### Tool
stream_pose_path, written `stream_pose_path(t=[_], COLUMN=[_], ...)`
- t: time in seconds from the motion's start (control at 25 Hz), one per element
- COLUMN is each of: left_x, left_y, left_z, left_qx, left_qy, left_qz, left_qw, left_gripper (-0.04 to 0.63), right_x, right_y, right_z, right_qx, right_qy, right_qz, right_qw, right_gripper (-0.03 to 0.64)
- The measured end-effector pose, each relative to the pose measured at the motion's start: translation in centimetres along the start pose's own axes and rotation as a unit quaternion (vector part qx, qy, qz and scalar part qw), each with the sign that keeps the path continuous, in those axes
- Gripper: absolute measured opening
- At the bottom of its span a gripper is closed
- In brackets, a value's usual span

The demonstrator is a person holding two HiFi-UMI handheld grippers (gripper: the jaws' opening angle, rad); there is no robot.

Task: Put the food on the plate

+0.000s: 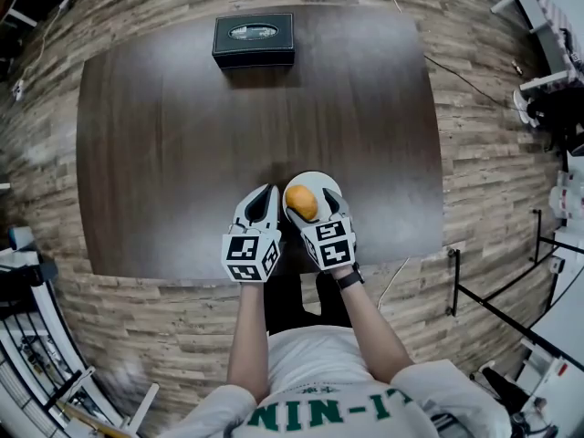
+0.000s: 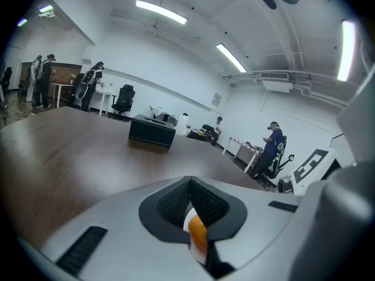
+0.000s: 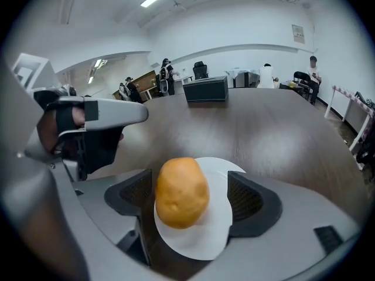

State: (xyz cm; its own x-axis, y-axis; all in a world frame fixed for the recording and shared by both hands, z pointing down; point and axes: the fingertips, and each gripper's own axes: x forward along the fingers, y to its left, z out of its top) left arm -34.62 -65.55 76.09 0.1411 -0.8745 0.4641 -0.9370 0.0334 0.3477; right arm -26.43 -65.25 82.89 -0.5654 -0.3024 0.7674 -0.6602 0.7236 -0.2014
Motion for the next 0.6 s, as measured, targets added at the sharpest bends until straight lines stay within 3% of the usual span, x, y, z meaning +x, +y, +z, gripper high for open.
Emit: stream_pose_path(t=[0.24,0.6], left_x=[-0.6,-2.9], left_y=[0.2,-2.4], left_z=[2.1,8.3], left_qx=[0.008,0.042], left_qy=[-0.013,-0.055], left_qz=[0.010,0.020], left_qw=[0.9998,0.9974], left_gripper=[0.014,0.012], right_x=[-2.8,-9.6], right_y=[-0.7,-2.7], right_z=[2.7,9.3], right_qx=[-0.002,0.002], right_qy=[-0.044,-0.150], right_qz=[0.007,-0.003], right_qw=[0.999,0.989], right_gripper=[0.412,0.325])
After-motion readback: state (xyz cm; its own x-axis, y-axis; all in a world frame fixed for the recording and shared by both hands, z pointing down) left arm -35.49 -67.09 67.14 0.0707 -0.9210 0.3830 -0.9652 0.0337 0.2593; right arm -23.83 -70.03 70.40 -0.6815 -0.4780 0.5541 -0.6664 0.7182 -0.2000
